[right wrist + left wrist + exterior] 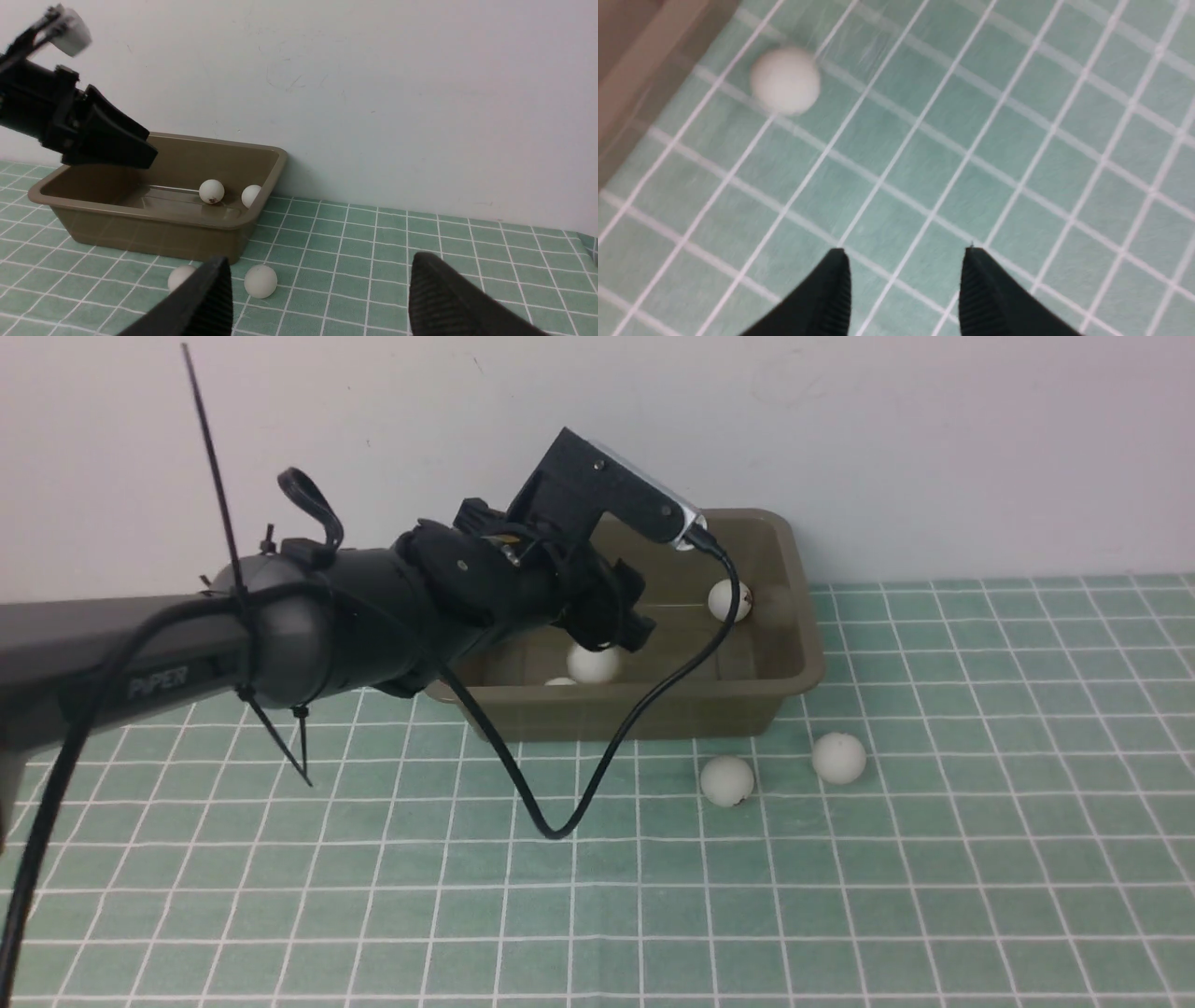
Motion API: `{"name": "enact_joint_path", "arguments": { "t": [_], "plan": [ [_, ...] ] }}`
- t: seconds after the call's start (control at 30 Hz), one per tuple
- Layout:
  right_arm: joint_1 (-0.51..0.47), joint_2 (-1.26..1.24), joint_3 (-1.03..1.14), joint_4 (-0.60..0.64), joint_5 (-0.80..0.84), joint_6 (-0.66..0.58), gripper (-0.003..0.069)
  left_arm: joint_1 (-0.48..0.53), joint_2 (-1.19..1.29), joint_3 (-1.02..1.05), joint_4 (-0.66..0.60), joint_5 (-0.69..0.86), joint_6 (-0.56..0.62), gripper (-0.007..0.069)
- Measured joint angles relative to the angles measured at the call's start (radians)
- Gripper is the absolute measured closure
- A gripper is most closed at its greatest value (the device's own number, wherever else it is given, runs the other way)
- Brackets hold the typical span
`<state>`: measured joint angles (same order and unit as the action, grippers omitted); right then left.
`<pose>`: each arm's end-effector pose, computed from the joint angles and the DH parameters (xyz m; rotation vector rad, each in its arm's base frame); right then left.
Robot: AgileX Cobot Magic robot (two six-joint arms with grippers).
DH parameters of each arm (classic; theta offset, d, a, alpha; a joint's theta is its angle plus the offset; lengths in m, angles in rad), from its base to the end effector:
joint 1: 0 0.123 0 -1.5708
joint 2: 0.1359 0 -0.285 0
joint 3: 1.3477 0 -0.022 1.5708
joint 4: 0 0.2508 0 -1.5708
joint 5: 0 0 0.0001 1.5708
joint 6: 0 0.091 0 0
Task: Put the table tennis balls in the box on the green coffee tablecloth.
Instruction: 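Drop the ball into the bin, then reach for and grasp a ping pong ball on the table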
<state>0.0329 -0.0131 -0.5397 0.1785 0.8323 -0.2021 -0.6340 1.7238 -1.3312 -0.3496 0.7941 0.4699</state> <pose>-0.0066 0.0118 0.3087 -0.1957 1.7432 0.0803 0.2844 -0.2368 0.2644 1.1796 2.3888 -0.4638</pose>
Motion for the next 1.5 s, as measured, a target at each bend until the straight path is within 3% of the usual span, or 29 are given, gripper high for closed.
{"name": "enact_joint_path", "arguments": {
  "t": [0.27,0.67,0.9,1.13,1.5],
  "plan": [
    [0.000,0.000,0.000,0.000,0.001,0.000,0.0197,-0.097,0.121,0.000,0.021,-0.242,-0.081,0.0352],
    [0.000,0.000,0.000,0.001,0.048,0.000,0.0197,-0.103,0.220,0.000,0.022,-0.424,-0.081,0.0140],
    [0.000,0.000,0.000,0.001,0.053,0.000,0.0197,-0.103,0.241,0.000,0.020,-0.528,-0.081,0.0122],
    [0.000,0.000,0.000,0.003,0.053,0.000,0.0197,-0.103,0.270,0.000,0.020,-0.530,-0.081,0.0122],
    [0.000,0.000,0.000,0.004,0.053,-0.045,0.0197,-0.103,0.182,0.000,0.027,-0.404,-0.081,0.0122]
  ]
}}
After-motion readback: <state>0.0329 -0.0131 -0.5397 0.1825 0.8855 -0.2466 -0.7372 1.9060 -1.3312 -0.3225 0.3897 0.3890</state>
